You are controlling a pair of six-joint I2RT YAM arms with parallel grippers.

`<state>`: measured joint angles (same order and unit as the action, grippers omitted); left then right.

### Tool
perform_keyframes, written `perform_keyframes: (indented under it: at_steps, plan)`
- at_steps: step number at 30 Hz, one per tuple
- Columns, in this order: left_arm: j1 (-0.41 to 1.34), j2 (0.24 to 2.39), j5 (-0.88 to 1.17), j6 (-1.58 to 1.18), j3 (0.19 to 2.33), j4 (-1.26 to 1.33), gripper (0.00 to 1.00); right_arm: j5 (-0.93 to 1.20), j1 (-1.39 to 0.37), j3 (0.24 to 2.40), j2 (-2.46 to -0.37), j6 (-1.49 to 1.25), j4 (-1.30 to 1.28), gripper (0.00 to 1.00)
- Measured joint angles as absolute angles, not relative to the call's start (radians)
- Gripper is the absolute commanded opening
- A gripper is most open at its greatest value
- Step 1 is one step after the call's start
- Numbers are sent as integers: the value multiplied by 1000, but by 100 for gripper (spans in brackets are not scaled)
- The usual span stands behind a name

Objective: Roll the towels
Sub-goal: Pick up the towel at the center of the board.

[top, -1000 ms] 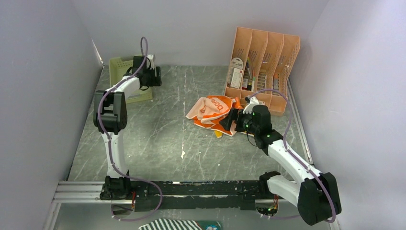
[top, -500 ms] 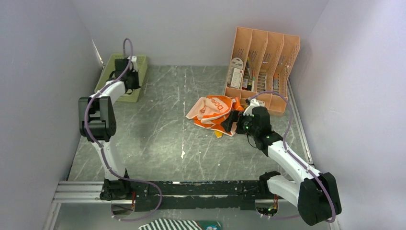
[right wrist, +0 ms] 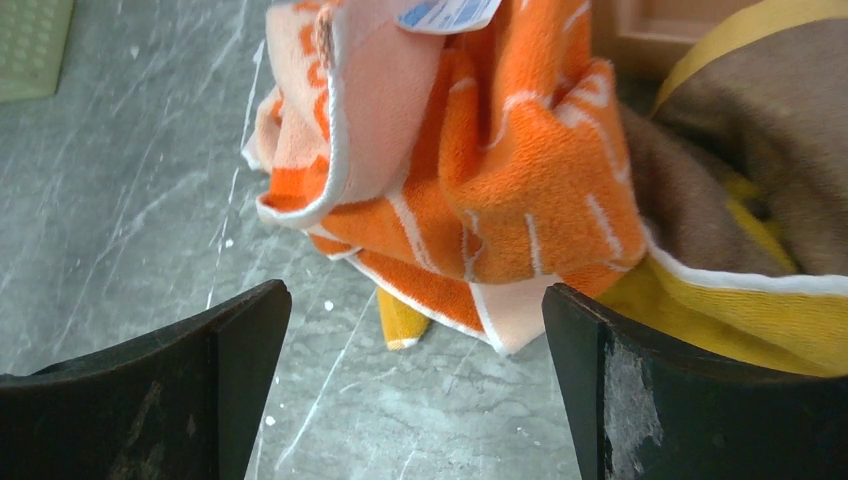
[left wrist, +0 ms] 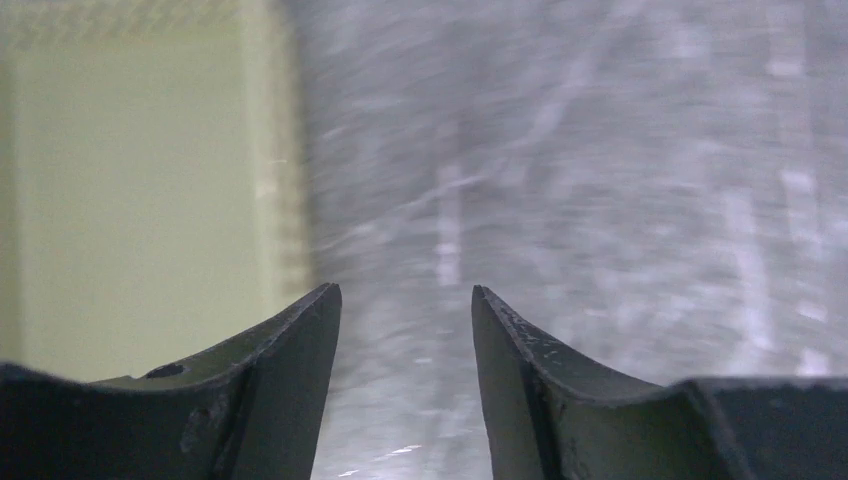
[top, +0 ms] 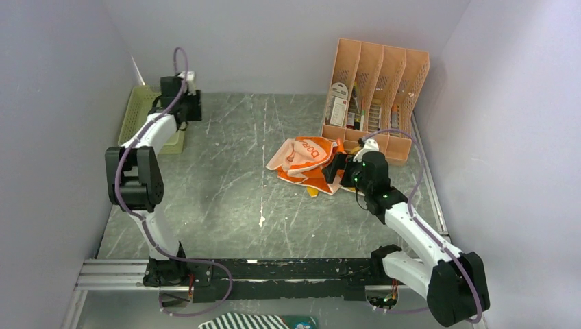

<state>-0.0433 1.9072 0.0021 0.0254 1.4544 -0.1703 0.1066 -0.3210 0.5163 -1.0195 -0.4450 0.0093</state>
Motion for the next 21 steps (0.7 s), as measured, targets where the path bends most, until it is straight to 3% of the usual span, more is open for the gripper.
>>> perform_keyframes:
  at_steps: [2, 3, 4, 8, 12, 19, 21]
  plan:
    - [44, 1856, 14, 36, 1447, -170, 79, 67, -321, 516, -982, -450, 0, 100]
    - [85, 1833, 27, 38, 1440, -166, 95, 49, -321, 517, -957, -453, -7, 100]
    - [142, 1796, 54, 38, 1416, -136, 100, 22, -321, 519, -928, -457, -14, 100]
    - [355, 1668, 300, -2, 1265, 67, 100, -31, -308, 538, -814, -464, -22, 100]
    - [484, 1748, 480, -19, 1222, 187, 100, -47, -257, 560, -735, -480, -22, 100]
    - [674, 2033, 470, -7, 1294, 181, 99, -69, -241, 561, -630, -505, -28, 100]
    - [709, 2095, 449, -9, 1329, 183, 66, -72, -241, 561, -617, -506, -29, 100]
